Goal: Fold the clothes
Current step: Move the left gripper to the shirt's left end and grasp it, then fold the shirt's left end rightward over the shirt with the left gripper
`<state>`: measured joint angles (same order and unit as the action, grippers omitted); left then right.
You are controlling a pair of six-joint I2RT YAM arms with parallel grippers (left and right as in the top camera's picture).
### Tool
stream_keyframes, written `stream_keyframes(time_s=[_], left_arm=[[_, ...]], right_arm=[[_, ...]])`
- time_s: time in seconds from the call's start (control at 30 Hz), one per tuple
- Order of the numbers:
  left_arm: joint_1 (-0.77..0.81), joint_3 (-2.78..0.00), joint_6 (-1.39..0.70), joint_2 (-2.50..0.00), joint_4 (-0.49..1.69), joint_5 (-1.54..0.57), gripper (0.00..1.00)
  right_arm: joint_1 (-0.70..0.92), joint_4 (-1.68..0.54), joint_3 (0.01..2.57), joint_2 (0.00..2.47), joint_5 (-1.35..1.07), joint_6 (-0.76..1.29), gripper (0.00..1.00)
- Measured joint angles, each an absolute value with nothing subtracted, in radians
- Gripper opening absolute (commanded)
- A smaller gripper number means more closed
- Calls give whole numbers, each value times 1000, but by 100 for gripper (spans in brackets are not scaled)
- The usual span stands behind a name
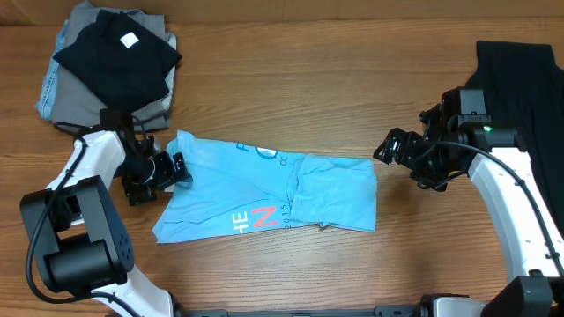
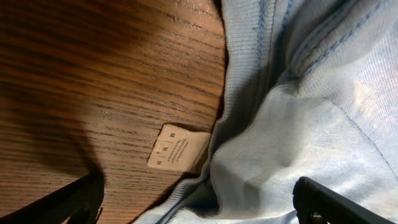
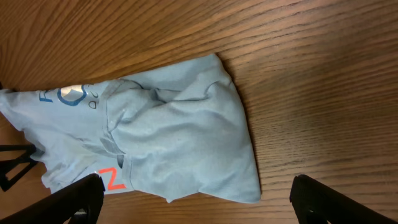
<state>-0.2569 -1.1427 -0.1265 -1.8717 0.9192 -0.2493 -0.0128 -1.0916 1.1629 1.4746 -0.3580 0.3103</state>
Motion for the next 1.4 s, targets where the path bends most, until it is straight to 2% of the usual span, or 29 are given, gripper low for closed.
stream_keyframes(time_s=[0.4,0.5,0.57,0.67,0.83,0.97,1.13,1.4], left_arm=[[-221,-1131,-64,-1864,855,-375,99],[-184,-1119,-52,-1859,833,-393,96],[-162,-1113,-49,-1857,826,-400,89],[-144,-1105,-43,-1857,820,-408,73],[-133,-1085,-36,-1862,820,-412,38],[-132,-1079,-29,-1871,815,-410,4],[-130,-1082,-60,-1873,838,-361,4],[-131,-1275,-227,-1885,1086,-93,4]], right_arm=[[-13,-1092,1163,1475,-358,310,100],[-13,-1093,1163,1475,-358,310,100],[-13,-1096,1163,1475,-358,310,100],[-13,-1101,1163,1475,-358,310,100],[-13,-1107,1163,1475,-358,310,100],[-13,-1110,1163,1475,-358,310,100],[-13,-1114,1163,1475,-358,310,100],[-12,-1116,1163,1475,-358,310,100]])
